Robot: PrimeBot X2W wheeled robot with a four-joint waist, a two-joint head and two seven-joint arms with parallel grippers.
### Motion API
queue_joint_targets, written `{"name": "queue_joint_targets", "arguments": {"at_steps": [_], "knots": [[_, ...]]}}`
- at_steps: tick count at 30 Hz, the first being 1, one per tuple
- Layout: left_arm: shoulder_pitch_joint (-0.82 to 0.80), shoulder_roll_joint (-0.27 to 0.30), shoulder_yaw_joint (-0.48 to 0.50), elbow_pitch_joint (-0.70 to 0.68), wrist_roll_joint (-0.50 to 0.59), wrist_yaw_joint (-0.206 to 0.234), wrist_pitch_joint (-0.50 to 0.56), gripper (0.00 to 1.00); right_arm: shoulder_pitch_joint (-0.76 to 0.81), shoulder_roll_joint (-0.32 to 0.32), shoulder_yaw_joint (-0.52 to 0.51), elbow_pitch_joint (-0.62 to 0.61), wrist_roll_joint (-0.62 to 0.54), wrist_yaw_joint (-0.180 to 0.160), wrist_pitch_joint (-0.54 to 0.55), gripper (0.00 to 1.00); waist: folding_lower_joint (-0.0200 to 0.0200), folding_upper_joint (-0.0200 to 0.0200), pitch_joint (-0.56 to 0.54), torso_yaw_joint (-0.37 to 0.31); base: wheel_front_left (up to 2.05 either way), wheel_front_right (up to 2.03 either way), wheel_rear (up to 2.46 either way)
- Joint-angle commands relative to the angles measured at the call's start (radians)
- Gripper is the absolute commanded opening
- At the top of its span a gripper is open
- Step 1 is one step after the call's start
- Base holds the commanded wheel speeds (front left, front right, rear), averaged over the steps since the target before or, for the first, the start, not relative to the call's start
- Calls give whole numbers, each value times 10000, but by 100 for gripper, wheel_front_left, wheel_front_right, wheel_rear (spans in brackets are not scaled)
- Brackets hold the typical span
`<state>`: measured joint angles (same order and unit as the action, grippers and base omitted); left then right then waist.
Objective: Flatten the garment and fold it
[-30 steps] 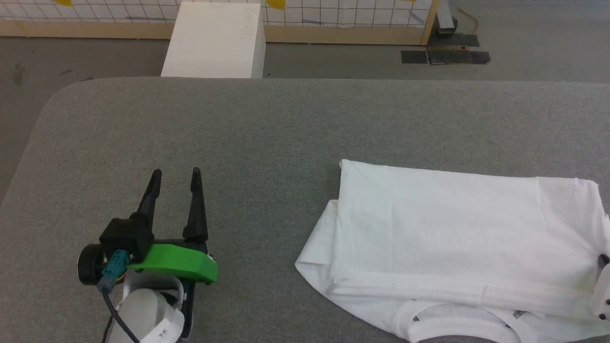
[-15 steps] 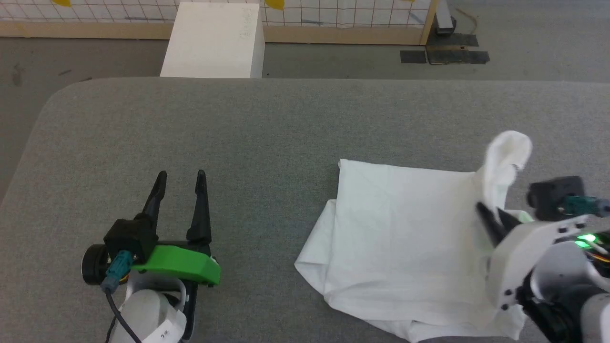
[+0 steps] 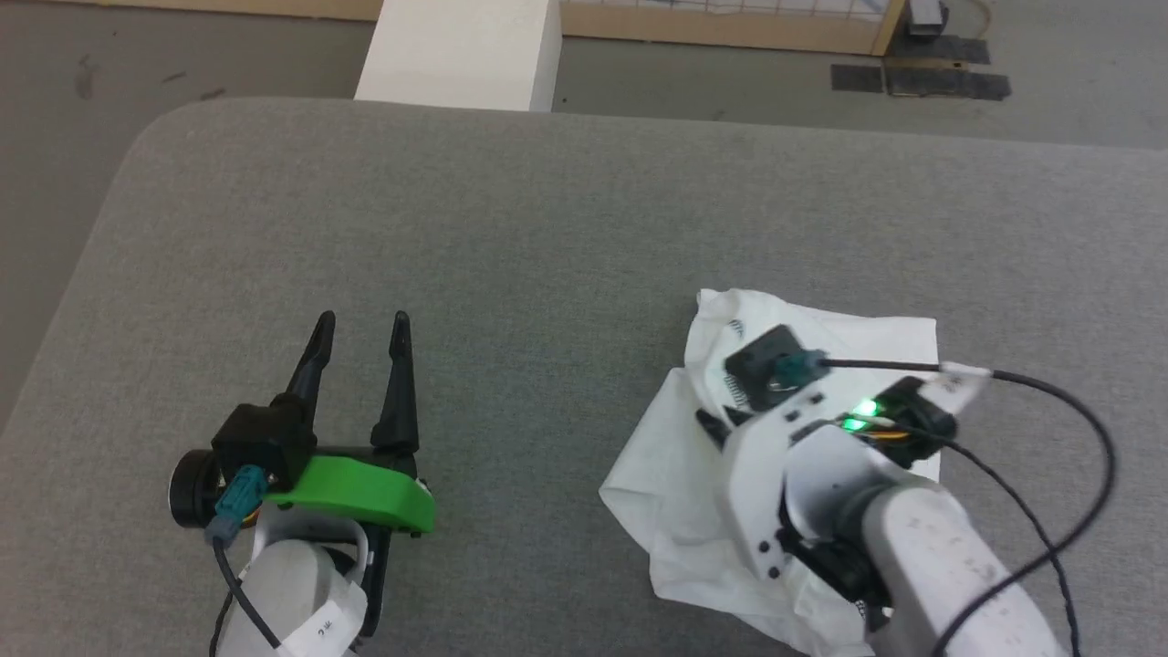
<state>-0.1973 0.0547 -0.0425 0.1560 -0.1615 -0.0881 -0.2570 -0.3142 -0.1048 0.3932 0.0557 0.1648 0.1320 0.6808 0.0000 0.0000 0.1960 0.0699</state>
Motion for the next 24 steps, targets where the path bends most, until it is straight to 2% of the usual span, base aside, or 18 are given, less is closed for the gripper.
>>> {"name": "queue_joint_targets", "arguments": {"at_steps": [1, 3, 4, 5, 6, 8, 9, 12, 15, 19, 22, 24], "knots": [[-183, -41, 17, 28, -96, 1, -47, 100, -293, 67, 260, 385, 29, -13, -85, 0, 0, 0, 135, 142, 0, 0, 0], [-181, -42, 2, 38, -126, 21, -47, 100, -496, 90, 541, 888, 171, -13, -106, 0, 0, 0, 156, 169, 0, 0, 0], [-180, -42, -13, 42, -139, 32, -47, 100, -569, 91, 638, 1068, 222, -13, -121, 13, 0, 0, 160, 178, 0, 0, 0], [-179, -43, -36, 46, -155, 48, -47, 100, -637, 80, 763, 1241, 314, -13, -139, 95, 0, 0, 164, 188, 0, 0, 0], [-174, -43, -52, 51, -169, 60, -47, 100, -652, 85, 806, 1347, 443, -13, -140, 100, 0, 0, 154, 188, 0, 0, 0], [-154, -43, -80, 63, -191, 85, -47, 100, -664, 103, 884, 1334, 747, -13, -274, 100, 0, 0, 115, 153, 0, 0, 0], [-137, -44, -102, 89, -199, 98, -47, 100, -579, 121, 819, 750, 1332, -13, -967, 100, 0, 0, 7, 46, 0, 0, 0], [-102, -44, -87, 65, -183, 97, -47, 100, -348, 160, 417, -231, 1875, -13, -2092, 100, 0, 0, -101, -123, 0, 0, 0], [-33, -44, 7, 3, -142, 98, -47, 100, 106, 314, -542, -1136, 2353, -13, -3115, 100, 0, 0, -188, -385, 0, 0, 0], [27, -44, 94, -48, -107, 60, -47, 100, 741, 463, -2082, -1963, 2235, -13, -3895, 100, 0, 0, -321, -637, 0, 0, 0], [86, -44, 124, -82, -85, 42, -47, 100, 1308, 530, -3352, -2266, 2294, -13, -4208, 100, 0, 0, -395, -775, 0, 0, 0], [118, -44, 126, -109, -79, 37, -47, 100, 1708, 538, -4084, -2151, 2889, -13, -4355, 100, 0, 0, -404, -842, 0, 0, 0]]}}
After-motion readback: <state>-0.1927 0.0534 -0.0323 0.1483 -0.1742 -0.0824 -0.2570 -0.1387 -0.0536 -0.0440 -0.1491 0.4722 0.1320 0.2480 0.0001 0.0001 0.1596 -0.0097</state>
